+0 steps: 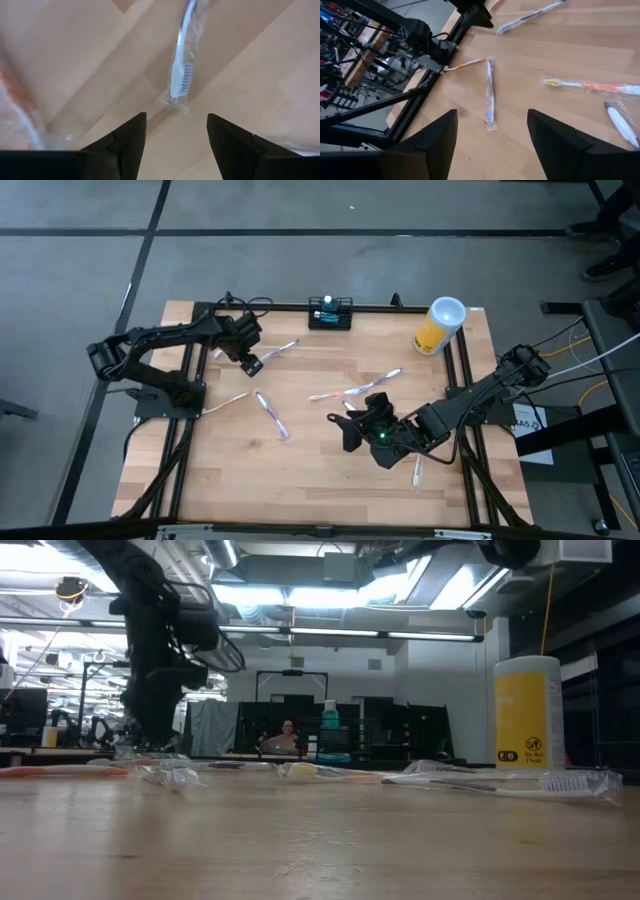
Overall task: Pick & Place toothbrushing station
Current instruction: Put the violet toothbrush into the black wire organizer bin
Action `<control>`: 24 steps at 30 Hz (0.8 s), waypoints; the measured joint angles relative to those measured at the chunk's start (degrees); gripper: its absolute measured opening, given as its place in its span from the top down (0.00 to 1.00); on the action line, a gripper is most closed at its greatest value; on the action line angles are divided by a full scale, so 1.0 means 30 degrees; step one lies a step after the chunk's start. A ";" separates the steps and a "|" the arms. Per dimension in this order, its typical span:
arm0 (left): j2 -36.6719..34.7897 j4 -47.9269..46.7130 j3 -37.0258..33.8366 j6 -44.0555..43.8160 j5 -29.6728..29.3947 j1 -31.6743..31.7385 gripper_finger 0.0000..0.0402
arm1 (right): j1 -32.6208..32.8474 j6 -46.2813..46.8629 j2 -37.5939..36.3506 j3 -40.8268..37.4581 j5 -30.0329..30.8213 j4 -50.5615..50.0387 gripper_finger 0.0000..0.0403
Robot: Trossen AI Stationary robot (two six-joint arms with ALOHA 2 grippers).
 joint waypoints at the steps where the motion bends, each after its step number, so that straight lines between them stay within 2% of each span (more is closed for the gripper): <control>1: 0.0273 0.0077 -0.0007 0.0177 0.0045 -0.0002 0.49 | 0.0000 -0.0012 0.0000 0.0000 0.0048 0.0144 0.40; 10: 0.2517 0.1443 -0.0007 0.0878 0.0802 -0.0115 0.49 | 0.0022 -0.0222 0.0000 0.0000 0.0853 0.1175 0.40; 17: 0.4024 0.1426 0.0095 0.0628 0.0282 -0.0502 0.51 | 0.0033 -0.0289 0.0000 0.0000 0.1003 0.1225 0.40; 21: 0.4116 0.1302 0.0073 0.0561 -0.0116 -0.0713 0.61 | 0.0036 -0.0289 0.0000 0.0000 0.1003 0.1306 0.40; 24: 0.3574 0.1287 -0.0019 0.0619 -0.0080 -0.0729 0.77 | 0.0036 -0.0285 0.0000 0.0000 0.1006 0.1479 0.40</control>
